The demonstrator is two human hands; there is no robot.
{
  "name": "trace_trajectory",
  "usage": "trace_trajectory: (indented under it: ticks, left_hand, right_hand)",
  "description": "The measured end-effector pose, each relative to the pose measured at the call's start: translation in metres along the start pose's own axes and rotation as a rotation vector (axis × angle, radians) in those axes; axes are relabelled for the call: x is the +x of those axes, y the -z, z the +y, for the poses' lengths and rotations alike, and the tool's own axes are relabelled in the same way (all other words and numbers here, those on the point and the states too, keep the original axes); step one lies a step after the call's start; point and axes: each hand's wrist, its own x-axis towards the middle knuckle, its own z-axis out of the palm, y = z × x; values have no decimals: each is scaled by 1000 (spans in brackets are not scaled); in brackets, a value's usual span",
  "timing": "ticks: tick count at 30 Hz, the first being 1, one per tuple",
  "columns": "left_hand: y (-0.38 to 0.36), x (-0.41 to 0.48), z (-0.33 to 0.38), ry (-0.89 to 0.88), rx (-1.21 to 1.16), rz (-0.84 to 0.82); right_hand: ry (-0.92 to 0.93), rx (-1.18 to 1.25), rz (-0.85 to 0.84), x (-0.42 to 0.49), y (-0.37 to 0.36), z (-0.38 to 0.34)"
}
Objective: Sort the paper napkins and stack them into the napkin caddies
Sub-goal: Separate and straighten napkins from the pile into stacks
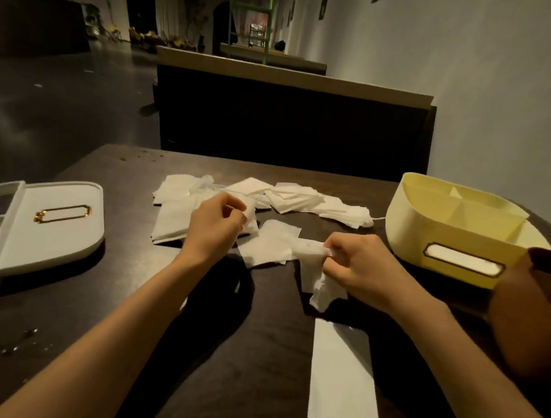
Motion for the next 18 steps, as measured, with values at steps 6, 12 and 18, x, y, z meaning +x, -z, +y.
trace_trajectory:
  ticks: [6,12,18]
  left_hand:
    - [-6,-4,3,10,0,-19]
    - [-7,-7,4,24,9,-48]
    - [-10,-9,2,25,27,-85]
  right_hand:
    - [16,35,-246,-93,17,-18]
    - [29,-70,-506,-128,13,-25]
    - [137,-158,-362,-139,6,-37]
